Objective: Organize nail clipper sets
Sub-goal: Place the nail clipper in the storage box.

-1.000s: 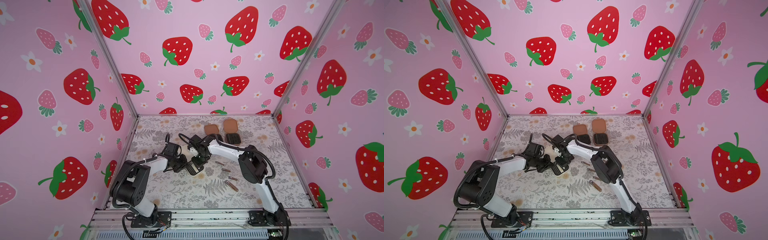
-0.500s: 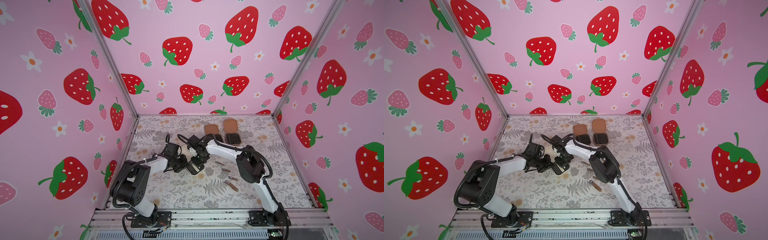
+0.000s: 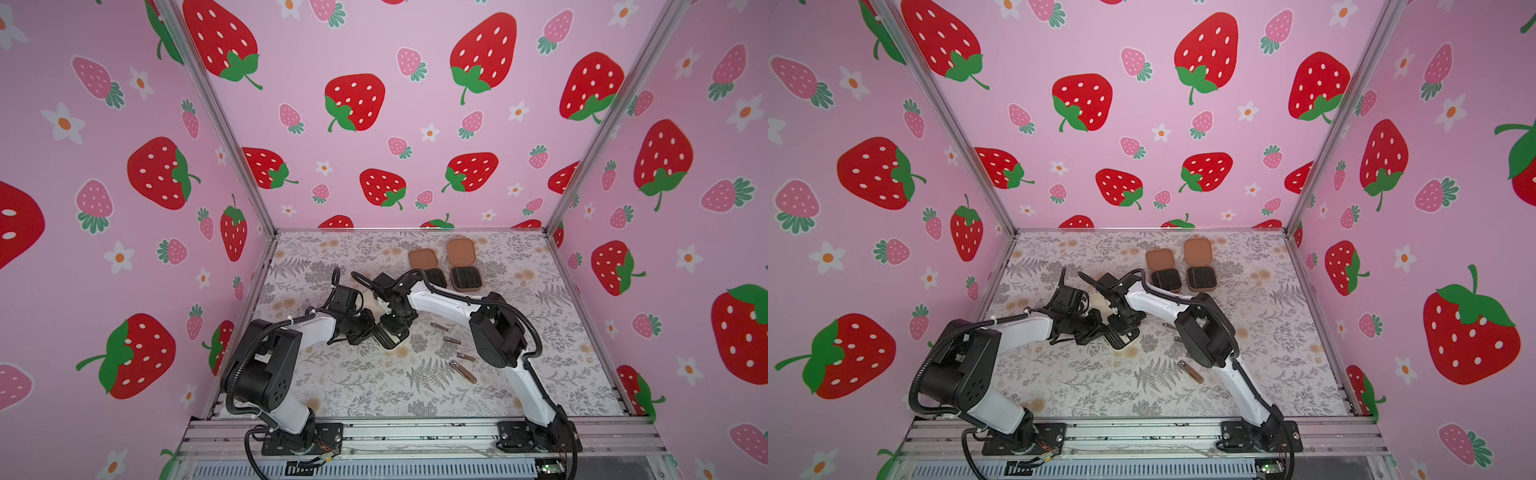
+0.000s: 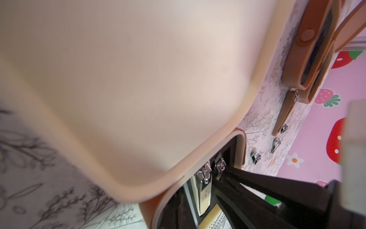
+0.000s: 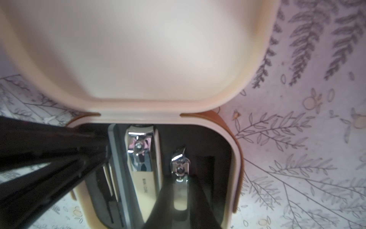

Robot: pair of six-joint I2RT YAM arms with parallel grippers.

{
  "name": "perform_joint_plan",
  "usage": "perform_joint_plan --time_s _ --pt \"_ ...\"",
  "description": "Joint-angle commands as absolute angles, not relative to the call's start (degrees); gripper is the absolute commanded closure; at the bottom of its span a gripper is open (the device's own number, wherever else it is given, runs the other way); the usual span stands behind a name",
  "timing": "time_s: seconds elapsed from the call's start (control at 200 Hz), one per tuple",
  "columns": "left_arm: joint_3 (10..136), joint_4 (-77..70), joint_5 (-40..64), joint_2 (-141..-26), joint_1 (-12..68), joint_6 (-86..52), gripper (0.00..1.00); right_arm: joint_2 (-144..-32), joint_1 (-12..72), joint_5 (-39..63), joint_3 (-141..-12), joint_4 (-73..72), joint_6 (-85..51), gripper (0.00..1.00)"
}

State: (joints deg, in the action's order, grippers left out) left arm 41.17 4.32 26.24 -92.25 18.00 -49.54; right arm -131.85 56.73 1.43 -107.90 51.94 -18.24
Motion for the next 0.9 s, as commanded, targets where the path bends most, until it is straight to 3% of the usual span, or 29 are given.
perform_joint_plan --time_s 0.0,0.535,0.896 --pt "39.4 9.7 24.8 -94.9 18.4 -49.9 1.0 -135.5 55.6 -4.2 -105.9 56.1 -19.2 0.8" --pt "39.6 9.7 25.2 -95.7 18.4 -49.6 1.0 -127.7 55.1 0.0 -109.3 55.1 -16.6 0.71" --pt "40.1 10.1 25.3 -95.8 18.4 -49.4 1.0 -126.4 54.9 5.9 -108.1 52.0 -16.8 0.71"
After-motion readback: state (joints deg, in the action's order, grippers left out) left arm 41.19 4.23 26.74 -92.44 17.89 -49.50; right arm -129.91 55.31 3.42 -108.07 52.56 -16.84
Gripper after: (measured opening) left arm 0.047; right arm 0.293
